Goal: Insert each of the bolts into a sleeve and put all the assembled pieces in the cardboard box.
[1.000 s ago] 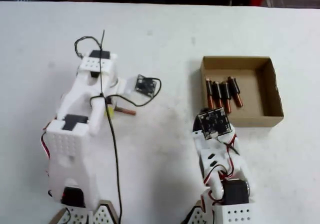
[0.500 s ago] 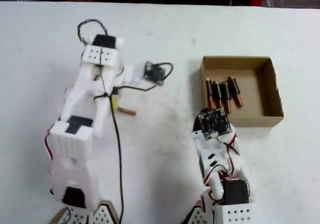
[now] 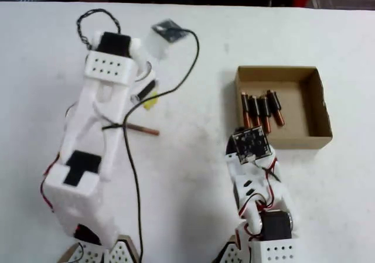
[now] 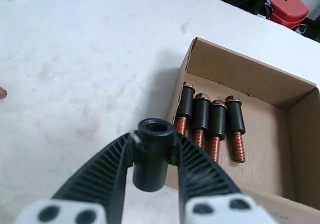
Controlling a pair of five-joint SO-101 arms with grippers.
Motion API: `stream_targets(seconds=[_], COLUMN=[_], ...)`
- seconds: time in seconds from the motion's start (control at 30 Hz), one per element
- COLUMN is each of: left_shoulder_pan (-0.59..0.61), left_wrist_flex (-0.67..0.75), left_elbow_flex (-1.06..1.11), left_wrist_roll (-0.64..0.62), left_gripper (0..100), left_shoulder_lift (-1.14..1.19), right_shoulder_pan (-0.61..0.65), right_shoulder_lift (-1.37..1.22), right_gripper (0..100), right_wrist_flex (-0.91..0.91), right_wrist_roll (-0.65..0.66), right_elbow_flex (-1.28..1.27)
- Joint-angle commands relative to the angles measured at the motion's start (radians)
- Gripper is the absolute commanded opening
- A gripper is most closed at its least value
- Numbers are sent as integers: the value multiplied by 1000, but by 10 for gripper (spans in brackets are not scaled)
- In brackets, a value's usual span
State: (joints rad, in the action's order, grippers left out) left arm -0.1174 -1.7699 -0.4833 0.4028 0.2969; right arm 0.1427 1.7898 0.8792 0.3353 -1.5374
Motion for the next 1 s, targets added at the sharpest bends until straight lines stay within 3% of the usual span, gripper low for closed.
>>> stream_targets(seconds=[0.0, 0.1, 0.27, 0.37, 0.53, 0.97], left_shoulder_pan=[13, 22, 73, 87, 64, 53], left_wrist_flex=[-9, -6, 14, 12, 14, 71], left_elbow_flex=[114, 249, 382, 451, 511, 517], left_wrist_roll=[-137, -285, -674, -819, -973, -1180], left_gripper=[182, 181, 182, 183, 184, 181], left_shoulder_lift=[-151, -220, -268, -266, -268, -266], right_shoulder_pan=[-7, -7, -7, -7, -7, -7], right_shoulder_lift=[13, 13, 13, 13, 13, 13], right_gripper=[17, 17, 17, 17, 17, 17], right_wrist_flex=[-8, -8, -8, -8, -8, -13], right_wrist_roll=[-3, -3, -3, -3, -3, -3], right_elbow_flex=[9, 9, 9, 9, 9, -6])
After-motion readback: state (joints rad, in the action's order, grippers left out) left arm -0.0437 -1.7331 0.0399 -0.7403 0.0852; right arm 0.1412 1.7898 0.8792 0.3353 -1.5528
